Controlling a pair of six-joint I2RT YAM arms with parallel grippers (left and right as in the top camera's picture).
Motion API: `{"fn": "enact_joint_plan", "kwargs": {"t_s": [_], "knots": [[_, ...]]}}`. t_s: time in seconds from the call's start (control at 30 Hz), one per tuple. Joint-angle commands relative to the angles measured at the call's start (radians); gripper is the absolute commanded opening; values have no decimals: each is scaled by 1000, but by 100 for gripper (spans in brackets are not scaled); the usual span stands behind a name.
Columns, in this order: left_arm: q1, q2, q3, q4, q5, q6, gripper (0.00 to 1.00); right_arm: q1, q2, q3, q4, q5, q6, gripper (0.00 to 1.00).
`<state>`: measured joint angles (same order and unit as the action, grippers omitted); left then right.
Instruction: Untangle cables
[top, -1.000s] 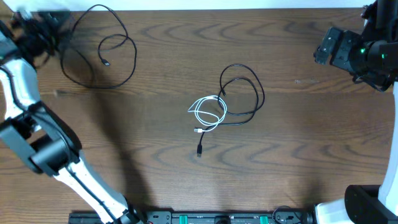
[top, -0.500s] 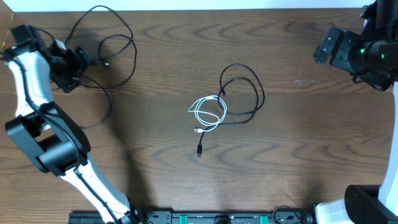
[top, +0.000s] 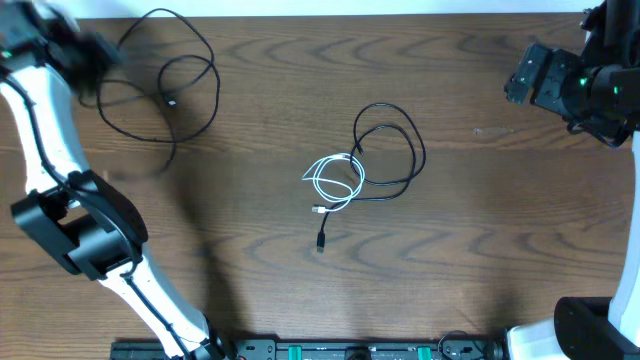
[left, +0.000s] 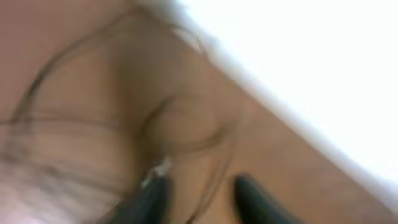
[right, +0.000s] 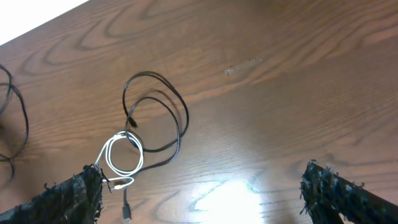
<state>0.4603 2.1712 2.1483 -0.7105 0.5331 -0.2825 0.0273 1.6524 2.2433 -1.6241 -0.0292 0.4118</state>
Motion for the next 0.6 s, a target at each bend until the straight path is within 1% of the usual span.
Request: {"fn": "enact_joint_plan", "kwargs": {"t_s": [0.0, 0.07, 0.13, 0.17, 0.2, 0.23, 0.27, 0.33, 0.37, 0.4, 0.43, 0.5, 0.57], "knots": [[-1, -24, 136, 156, 302, -328, 7, 0, 3, 0, -1, 4, -9, 99], [-1, -24, 148, 196, 301, -358, 8, 0, 3, 0, -1, 4, -9, 99], [-1, -18, 146, 146, 288, -287, 40, 0, 3, 0, -1, 4, -9, 99], [-2, -14, 146, 77, 253, -220, 56, 0, 3, 0, -1, 4, -9, 99], [-5, -6, 146, -14, 178, -152, 66, 0, 3, 0, 0, 4, -9, 99], [-7, 1, 146, -98, 89, -105, 71, 0, 3, 0, 0, 4, -9, 99], [-11, 14, 145, -188, -42, -68, 72, 0, 3, 0, 0, 4, -9, 99], [-19, 40, 142, -328, -276, -47, 72, 0, 3, 0, -1, 4, -9, 99], [-21, 54, 140, -379, -354, -46, 72, 0, 3, 0, 0, 4, -9, 99], [-21, 68, 140, -420, -395, -31, 72, 0, 3, 0, 0, 4, -9, 99], [-21, 89, 137, -473, -401, 14, 72, 0, 3, 0, -1, 4, -9, 99], [-21, 109, 133, -518, -352, 77, 72, 0, 3, 0, 0, 4, -9, 99], [-25, 123, 133, -555, -246, 171, 72, 0, 3, 0, 0, 4, -9, 99]]}}
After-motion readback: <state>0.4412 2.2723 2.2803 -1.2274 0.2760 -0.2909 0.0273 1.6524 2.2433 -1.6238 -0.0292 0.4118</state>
